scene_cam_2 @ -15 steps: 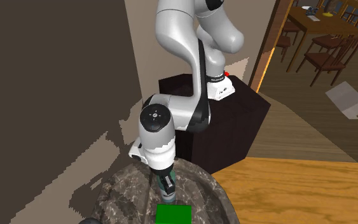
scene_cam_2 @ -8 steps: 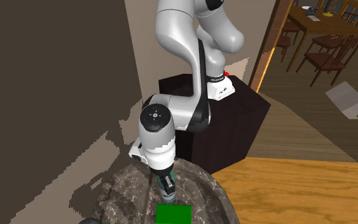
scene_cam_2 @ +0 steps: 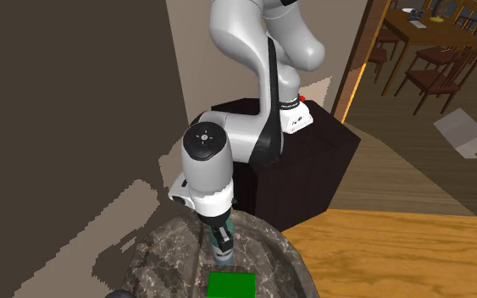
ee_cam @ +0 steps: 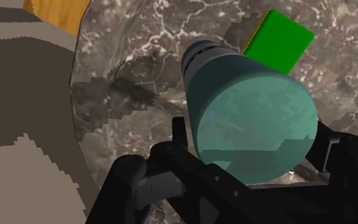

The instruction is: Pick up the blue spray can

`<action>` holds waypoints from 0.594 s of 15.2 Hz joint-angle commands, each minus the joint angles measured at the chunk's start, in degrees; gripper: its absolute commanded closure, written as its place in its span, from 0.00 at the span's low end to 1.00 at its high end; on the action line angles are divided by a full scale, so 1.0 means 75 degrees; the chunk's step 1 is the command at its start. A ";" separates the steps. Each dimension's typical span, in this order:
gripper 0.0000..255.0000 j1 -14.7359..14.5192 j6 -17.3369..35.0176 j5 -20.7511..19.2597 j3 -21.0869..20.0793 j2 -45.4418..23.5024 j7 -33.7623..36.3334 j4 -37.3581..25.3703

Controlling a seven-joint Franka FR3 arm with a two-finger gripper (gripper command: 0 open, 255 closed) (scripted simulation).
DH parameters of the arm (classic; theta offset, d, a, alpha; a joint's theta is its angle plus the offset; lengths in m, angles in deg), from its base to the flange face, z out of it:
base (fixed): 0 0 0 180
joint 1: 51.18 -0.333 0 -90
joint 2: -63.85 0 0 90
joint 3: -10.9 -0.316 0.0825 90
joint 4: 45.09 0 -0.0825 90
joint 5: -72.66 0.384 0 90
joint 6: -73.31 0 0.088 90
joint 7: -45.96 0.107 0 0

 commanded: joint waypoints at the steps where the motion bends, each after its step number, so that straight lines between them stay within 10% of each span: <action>1: 1.00 0.0031 -0.0155 0.0082 -0.0061 0.0130 -0.0046 -0.0040; 9: 1.00 0.0139 -0.0599 0.0321 -0.0218 0.0509 -0.0196 -0.0141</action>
